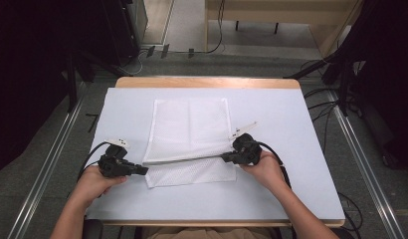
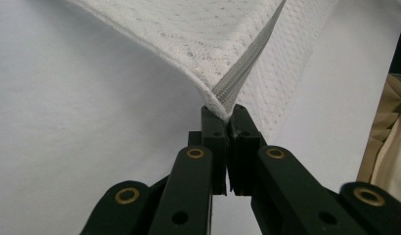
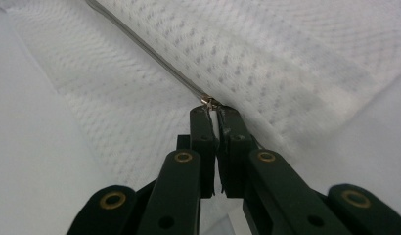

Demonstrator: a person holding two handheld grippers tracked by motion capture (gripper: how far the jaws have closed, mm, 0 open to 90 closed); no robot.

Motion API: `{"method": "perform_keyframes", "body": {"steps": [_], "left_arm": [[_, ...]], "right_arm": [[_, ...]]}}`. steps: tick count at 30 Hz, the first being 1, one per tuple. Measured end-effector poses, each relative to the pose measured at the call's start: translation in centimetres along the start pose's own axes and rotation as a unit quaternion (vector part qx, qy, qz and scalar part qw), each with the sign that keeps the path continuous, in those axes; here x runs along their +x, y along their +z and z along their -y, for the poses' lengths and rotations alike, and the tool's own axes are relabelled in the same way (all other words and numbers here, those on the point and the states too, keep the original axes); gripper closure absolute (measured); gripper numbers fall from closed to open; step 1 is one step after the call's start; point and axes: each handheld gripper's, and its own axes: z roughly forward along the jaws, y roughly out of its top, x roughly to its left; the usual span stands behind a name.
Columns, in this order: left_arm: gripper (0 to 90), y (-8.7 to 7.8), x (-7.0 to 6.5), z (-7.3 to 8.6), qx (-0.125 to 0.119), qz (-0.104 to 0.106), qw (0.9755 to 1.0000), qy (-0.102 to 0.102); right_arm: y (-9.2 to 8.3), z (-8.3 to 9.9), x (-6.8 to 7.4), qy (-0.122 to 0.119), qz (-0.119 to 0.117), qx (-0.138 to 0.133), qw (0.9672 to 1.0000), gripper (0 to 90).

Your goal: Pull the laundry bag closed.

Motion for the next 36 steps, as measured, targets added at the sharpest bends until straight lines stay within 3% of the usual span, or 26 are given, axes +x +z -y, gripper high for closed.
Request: {"method": "perform_keyframes", "body": {"steps": [5,13,22,27,32,36], "left_arm": [[88.4,0.1,0.0,0.0,-0.001,0.000,1.0000,-0.002],[86.7,-0.1,0.3,-0.1,-0.008,-0.008,0.9998,-0.017],[71.7,-0.2,0.4,-0.2,-0.019,-0.010,0.9996,-0.017],[57.6,-0.4,0.4,-0.4,-0.036,-0.007,0.9991,-0.022],[46.4,-0.6,0.4,-0.5,-0.062,-0.026,0.9976,-0.015],[41.2,-1.0,0.3,-0.5,-0.088,-0.048,0.9949,-0.008]], "right_arm": [[-0.9,0.3,-0.4,0.002,0.000,-0.005,1.0000,88.1],[-0.7,0.3,-0.1,0.006,-0.003,-0.005,1.0000,87.7],[-0.5,0.3,0.0,-0.001,0.000,-0.011,0.9999,86.7],[-0.6,0.2,0.1,-0.009,0.003,-0.024,0.9997,76.9],[-0.9,0.1,0.2,-0.011,0.012,-0.044,0.9989,62.4],[-1.2,0.1,-0.1,-0.009,0.022,-0.066,0.9975,52.3]]}}
